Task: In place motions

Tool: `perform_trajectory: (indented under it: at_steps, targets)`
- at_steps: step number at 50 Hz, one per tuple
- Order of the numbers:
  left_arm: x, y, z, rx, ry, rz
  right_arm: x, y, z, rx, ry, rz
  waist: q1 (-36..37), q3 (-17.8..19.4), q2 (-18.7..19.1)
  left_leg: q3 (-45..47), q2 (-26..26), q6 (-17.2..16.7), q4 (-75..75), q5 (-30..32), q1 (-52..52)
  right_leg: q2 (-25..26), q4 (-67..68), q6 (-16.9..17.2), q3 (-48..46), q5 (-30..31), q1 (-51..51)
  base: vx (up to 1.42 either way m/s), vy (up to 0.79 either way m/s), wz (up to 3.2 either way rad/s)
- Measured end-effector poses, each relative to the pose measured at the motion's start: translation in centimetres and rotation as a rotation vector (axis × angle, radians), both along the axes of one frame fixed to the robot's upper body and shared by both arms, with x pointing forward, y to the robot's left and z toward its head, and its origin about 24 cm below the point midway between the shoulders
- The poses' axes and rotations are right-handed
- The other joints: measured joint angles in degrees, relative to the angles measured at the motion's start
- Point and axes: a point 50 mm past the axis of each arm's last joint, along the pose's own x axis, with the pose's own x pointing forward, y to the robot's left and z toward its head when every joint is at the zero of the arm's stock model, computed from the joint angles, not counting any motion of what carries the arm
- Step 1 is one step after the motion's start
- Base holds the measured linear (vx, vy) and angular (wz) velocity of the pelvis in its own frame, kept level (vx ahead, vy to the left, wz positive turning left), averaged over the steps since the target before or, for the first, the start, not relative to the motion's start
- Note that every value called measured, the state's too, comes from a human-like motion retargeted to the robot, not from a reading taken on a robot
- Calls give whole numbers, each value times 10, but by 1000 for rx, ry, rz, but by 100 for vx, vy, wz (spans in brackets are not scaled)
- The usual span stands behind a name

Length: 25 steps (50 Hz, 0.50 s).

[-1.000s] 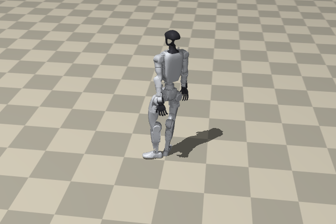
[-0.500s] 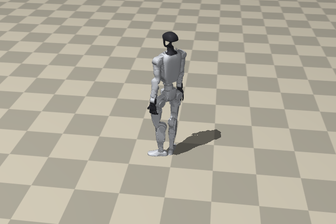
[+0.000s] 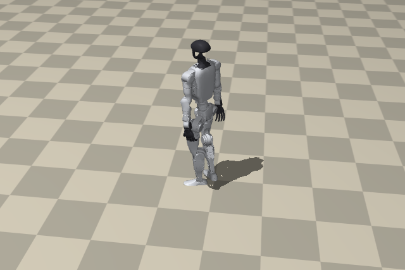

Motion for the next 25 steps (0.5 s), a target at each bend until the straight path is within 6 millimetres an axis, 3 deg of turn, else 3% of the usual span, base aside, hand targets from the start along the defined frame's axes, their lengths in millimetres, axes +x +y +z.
perform_trajectory:
  at_steps: [5, 6, 7, 9, 11, 15, 25]
  targets:
    - [13, 5, -1, 7, -47, -24, 7, 7, -1, 30, -25, 64, -41, 1, -22, -49, -32, 3, 5, 5, -7, 51, -119, 19, 93, -32, -15, -2, -12, 97]
    - [16, 5, -1, 7, -55, -29, 7, 8, -1, 32, -26, 73, -47, 5, -28, -59, -41, 4, 5, 4, 0, 59, -152, -30, 99, -15, -8, 4, -4, 101]
    - [19, 5, -2, 7, -63, -33, 6, 8, -1, 33, -25, 84, -49, 6, -36, -64, -51, 5, 6, 3, 6, 61, -180, -54, 105, -2, 2, 9, 0, 56]
    - [23, 4, -2, -1, -71, -42, 3, 6, -1, 35, -13, 99, -30, -5, -55, -57, -72, 6, 8, 0, 12, 45, -207, -21, 98, 6, 28, 10, 2, 7]
    - [30, 0, -3, -7, -78, -57, 2, 6, -1, 42, -1, 100, -3, -11, -59, -53, -74, 5, 7, -1, 15, 40, -223, -18, 91, 15, 34, 0, 2, -10]
    - [38, -8, -4, -17, -125, -36, 10, 7, -1, 38, -31, 126, 16, -16, -65, -51, -79, 2, 4, -4, 22, 40, -248, -28, 77, 25, 46, -3, 0, -1]
    - [27, -5, -3, -13, -68, -89, 34, 20, -1, 94, -118, 125, -8, -20, -60, -60, -67, -5, 22, -10, 14, 50, -241, -29, 88, 5, 46, -11, 0, 11]
